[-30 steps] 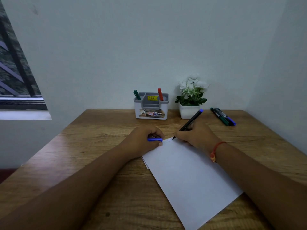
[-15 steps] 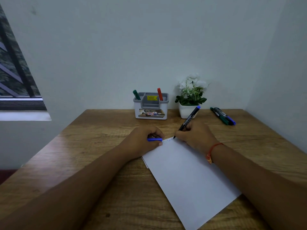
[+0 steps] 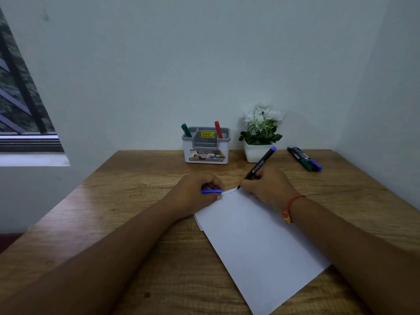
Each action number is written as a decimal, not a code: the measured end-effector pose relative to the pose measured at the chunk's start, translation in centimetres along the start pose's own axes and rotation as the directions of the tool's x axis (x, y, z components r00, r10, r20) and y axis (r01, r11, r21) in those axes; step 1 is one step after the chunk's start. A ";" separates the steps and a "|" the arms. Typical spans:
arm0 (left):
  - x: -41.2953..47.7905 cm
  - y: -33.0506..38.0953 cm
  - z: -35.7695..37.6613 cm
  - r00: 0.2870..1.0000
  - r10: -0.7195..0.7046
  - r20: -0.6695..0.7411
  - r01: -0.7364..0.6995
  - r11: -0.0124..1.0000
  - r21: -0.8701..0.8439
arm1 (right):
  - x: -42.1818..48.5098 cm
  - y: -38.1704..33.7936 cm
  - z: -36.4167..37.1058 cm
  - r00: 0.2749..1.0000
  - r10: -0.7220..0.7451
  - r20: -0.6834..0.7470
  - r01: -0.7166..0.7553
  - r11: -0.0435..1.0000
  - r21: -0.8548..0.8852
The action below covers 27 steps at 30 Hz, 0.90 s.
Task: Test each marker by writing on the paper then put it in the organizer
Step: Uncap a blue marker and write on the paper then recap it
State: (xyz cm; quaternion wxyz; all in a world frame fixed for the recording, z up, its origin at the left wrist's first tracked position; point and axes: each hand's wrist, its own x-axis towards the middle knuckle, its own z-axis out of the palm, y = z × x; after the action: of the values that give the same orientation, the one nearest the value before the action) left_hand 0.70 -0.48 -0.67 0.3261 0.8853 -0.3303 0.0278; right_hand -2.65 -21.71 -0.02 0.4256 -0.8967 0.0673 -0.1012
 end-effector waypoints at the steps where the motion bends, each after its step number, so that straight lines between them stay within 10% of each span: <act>1: 0.0 0.0 0.0 1.000 0.002 -0.001 -0.002 1.000 0.004 | 0.0 0.0 0.0 1.000 -0.003 -0.007 0.003 1.000 -0.002; 27: -0.1 0.3 -0.1 1.000 -0.021 -0.005 0.021 1.000 0.010 | -0.2 -0.8 0.2 0.998 -0.014 -0.053 0.008 0.993 -0.117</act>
State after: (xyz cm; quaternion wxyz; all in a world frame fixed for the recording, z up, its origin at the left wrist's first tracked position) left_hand 0.43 -0.52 -0.44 0.3225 0.8903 -0.3201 0.0281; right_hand -2.82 -21.03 0.49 0.3698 -0.9174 0.0797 -0.1234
